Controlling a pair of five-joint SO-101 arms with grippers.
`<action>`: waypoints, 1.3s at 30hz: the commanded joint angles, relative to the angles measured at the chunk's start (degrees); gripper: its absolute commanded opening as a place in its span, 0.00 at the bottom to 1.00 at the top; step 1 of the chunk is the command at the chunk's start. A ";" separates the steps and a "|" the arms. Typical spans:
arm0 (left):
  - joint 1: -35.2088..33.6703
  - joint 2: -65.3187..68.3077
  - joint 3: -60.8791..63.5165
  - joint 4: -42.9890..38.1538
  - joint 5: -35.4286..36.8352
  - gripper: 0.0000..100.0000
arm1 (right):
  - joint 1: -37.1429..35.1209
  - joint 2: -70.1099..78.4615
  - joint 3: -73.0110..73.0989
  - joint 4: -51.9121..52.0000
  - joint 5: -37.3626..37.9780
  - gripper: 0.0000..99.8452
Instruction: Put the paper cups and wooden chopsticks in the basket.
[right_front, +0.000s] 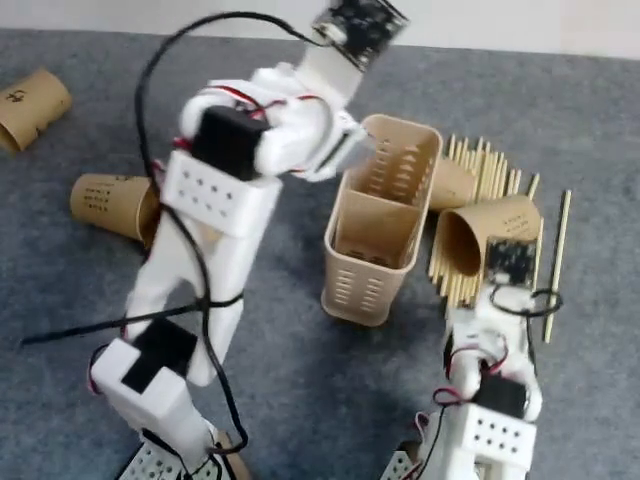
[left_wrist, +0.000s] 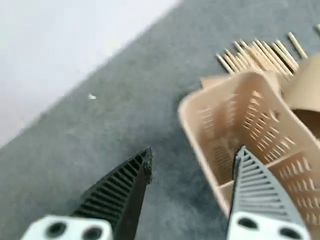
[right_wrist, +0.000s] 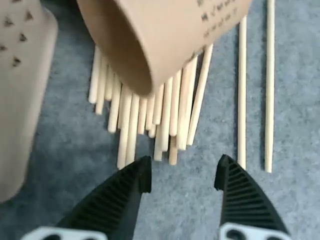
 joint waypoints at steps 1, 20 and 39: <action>0.57 1.80 0.84 -0.88 2.46 0.28 | 0.75 -10.15 2.59 5.76 2.29 0.22; 0.40 15.25 0.57 -0.53 2.81 0.10 | 0.40 -20.79 5.76 11.65 2.46 0.22; -3.91 15.78 -11.91 12.22 -24.26 0.00 | 0.40 -20.79 8.22 9.27 2.46 0.22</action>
